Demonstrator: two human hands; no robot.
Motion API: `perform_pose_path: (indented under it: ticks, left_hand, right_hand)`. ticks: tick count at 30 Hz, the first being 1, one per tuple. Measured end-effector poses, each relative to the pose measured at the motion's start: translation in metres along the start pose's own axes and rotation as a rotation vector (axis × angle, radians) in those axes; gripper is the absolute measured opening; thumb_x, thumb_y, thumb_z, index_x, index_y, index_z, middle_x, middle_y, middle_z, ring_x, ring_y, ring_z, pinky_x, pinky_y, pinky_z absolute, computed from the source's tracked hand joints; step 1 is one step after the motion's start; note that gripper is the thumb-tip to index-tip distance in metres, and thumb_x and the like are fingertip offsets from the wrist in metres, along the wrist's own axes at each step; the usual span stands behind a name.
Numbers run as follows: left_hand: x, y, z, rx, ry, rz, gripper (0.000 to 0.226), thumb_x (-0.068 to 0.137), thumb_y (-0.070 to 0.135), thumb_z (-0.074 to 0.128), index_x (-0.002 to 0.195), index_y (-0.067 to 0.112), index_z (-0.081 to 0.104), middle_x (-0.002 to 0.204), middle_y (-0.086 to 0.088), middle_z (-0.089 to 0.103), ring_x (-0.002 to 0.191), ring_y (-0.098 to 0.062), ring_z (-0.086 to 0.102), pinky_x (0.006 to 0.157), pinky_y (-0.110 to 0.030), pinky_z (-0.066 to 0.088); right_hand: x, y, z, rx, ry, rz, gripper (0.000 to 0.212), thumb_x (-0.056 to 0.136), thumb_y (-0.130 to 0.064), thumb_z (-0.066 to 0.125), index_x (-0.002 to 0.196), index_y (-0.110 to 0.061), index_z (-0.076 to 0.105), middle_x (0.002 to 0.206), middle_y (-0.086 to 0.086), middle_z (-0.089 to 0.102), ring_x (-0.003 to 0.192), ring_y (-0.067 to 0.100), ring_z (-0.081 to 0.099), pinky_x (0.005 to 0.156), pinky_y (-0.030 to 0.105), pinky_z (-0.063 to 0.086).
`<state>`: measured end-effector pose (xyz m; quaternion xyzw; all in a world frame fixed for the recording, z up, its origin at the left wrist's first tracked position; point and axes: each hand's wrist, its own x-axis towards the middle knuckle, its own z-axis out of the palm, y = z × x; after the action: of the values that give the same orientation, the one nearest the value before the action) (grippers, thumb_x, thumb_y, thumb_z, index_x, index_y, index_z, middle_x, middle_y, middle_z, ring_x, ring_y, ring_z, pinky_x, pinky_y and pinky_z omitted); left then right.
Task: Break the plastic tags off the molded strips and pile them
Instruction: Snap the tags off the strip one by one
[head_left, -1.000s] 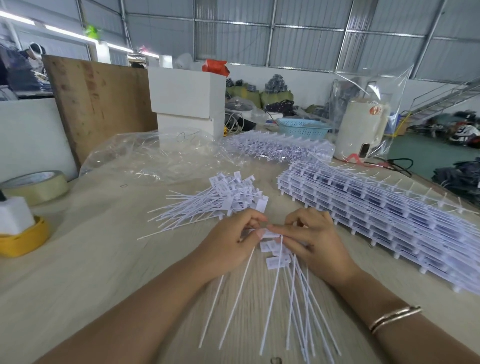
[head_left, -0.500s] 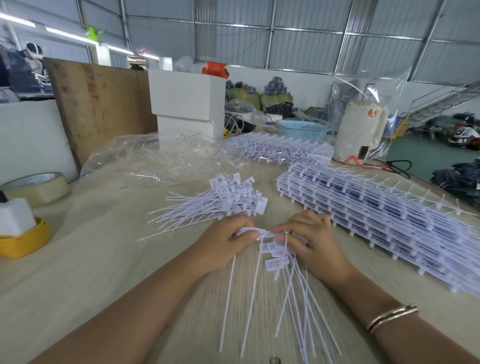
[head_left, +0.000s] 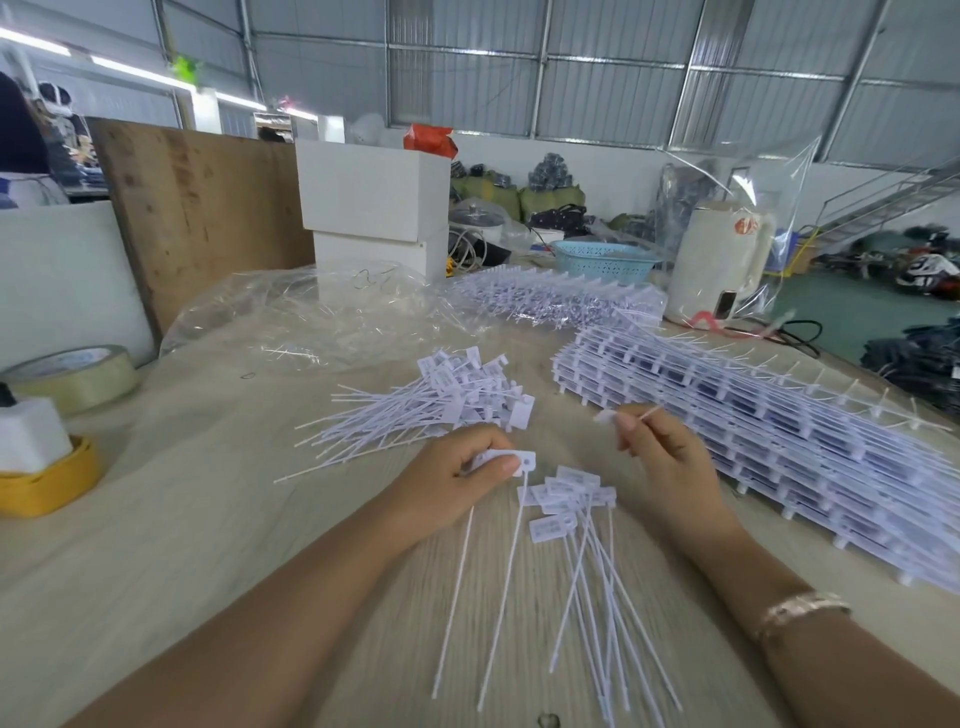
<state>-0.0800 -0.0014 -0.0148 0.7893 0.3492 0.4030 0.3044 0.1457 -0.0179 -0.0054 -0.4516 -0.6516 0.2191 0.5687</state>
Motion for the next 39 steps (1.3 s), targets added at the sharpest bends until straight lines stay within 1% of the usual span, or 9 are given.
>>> perform_pose_path:
  ticks: [5,8,14,18,22,28,31,35,39]
  left_hand:
    - [0.002,-0.003,-0.002,-0.155,0.038,-0.114,0.015,0.082,0.032,0.047,0.076,0.031,0.061,0.074,0.009,0.054,0.074,-0.007,0.050,0.076,-0.029,0.036]
    - [0.002,-0.003,0.000,-0.169,0.017,-0.159,0.021,0.086,0.018,0.046,0.090,0.025,0.065,0.086,0.008,0.061,0.081,-0.002,0.054,0.082,-0.031,0.039]
    - [0.003,-0.003,0.002,-0.164,0.020,-0.191,0.031,0.093,-0.002,0.043,0.097,0.024,0.060,0.088,0.005,0.061,0.080,-0.001,0.054,0.080,-0.024,0.038]
    - [0.002,-0.003,0.001,-0.104,-0.009,-0.186,0.029,0.095,0.003,0.044,0.100,0.029,0.056,0.085,0.012,0.059,0.080,-0.001,0.052,0.081,-0.026,0.038]
    - [0.000,0.002,0.002,-0.054,-0.058,-0.152,0.024,0.097,0.009,0.046,0.104,0.031,0.053,0.082,0.025,0.061,0.084,-0.010,0.057,0.080,-0.029,0.043]
    - [-0.002,0.011,0.007,-0.065,-0.080,-0.112,0.013,0.097,0.018,0.048,0.104,0.024,0.058,0.101,0.003,0.066,0.097,-0.010,0.060,0.088,-0.025,0.043]
    - [-0.001,0.006,0.001,0.003,-0.079,-0.167,0.016,0.095,0.029,0.050,0.083,0.026,0.060,0.080,0.004,0.057,0.076,-0.008,0.052,0.076,-0.028,0.039]
    - [-0.001,0.000,-0.002,-0.005,-0.075,-0.115,0.014,0.092,0.028,0.057,0.090,0.016,0.063,0.083,-0.015,0.057,0.073,-0.011,0.049,0.070,-0.028,0.036]
    - [-0.001,-0.003,-0.001,0.036,-0.055,-0.084,0.008,0.091,0.027,0.060,0.086,0.024,0.064,0.074,0.007,0.055,0.066,-0.003,0.046,0.064,-0.019,0.035]
  right_hand:
    - [-0.002,-0.001,0.007,-0.159,-0.264,-0.141,0.037,0.089,0.001,0.055,0.099,-0.032,0.067,0.086,0.008,0.058,0.080,0.023,0.054,0.079,0.030,0.043]
    - [-0.002,0.002,0.008,-0.280,-0.325,-0.193,0.035,0.086,-0.004,0.064,0.098,-0.037,0.066,0.087,-0.001,0.056,0.088,0.020,0.054,0.088,0.051,0.037]
    - [-0.004,0.005,0.011,-0.492,-0.465,-0.193,0.040,0.079,-0.016,0.049,0.111,-0.039,0.059,0.095,-0.006,0.051,0.100,0.015,0.047,0.086,0.028,0.018]
    - [-0.004,0.003,0.009,-0.397,-0.365,-0.198,0.048,0.077,-0.013,0.038,0.114,-0.032,0.062,0.096,-0.009,0.048,0.100,0.011,0.046,0.088,0.035,0.023]
    - [-0.008,-0.003,0.015,-0.600,-0.204,-0.459,0.043,0.084,-0.028,0.047,0.126,-0.032,0.053,0.097,-0.004,0.056,0.093,0.006,0.046,0.078,0.029,0.026]
    - [-0.006,-0.003,0.021,-0.713,-0.091,-0.757,0.025,0.084,-0.025,0.060,0.106,-0.022,0.072,0.078,-0.004,0.067,0.068,0.018,0.058,0.067,0.037,0.031]
    - [-0.006,-0.004,0.017,-0.730,-0.065,-0.738,0.027,0.085,-0.028,0.055,0.103,-0.019,0.073,0.076,-0.002,0.066,0.065,0.021,0.060,0.065,0.035,0.030]
    - [-0.007,-0.004,0.018,-0.638,-0.129,-0.611,0.029,0.085,-0.034,0.054,0.098,-0.019,0.074,0.075,-0.005,0.066,0.073,0.009,0.048,0.067,0.035,0.030]
    - [-0.008,-0.004,0.019,-0.520,-0.175,-0.461,0.017,0.085,-0.024,0.061,0.090,-0.018,0.076,0.074,-0.007,0.067,0.074,0.012,0.052,0.071,0.046,0.041]
